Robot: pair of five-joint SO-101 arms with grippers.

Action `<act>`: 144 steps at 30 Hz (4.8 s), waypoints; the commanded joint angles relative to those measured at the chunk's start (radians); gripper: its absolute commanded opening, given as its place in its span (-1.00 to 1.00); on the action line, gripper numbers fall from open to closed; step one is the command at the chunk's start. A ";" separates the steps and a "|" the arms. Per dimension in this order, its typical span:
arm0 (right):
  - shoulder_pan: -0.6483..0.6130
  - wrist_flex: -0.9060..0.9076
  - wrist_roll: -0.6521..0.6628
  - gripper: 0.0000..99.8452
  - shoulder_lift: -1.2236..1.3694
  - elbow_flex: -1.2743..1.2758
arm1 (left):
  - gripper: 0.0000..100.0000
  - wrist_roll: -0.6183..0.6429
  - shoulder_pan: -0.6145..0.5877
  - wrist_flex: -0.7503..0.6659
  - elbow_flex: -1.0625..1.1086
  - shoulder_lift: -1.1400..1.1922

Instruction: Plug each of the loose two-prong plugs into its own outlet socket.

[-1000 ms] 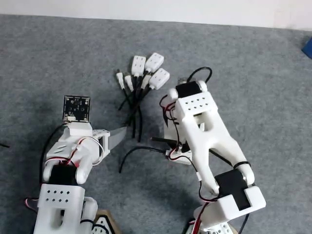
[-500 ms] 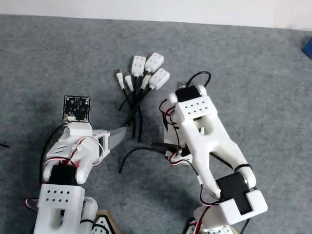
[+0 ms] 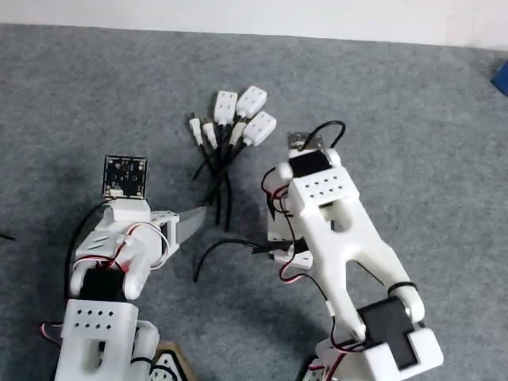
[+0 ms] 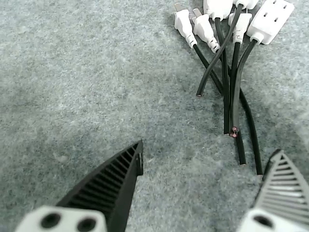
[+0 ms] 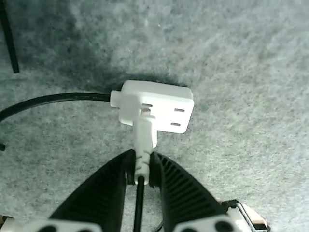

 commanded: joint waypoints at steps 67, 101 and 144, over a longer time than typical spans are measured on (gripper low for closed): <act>-0.007 -0.053 0.041 -0.98 0.231 0.044 | -0.22 0.003 -0.007 -0.017 -0.004 -0.013; 0.048 0.150 0.069 -0.40 0.162 -0.334 | -0.22 0.002 -0.007 -0.015 -0.004 -0.013; 0.579 -0.696 0.316 -0.28 -1.086 0.923 | -0.21 -0.470 0.610 0.345 -0.911 1.150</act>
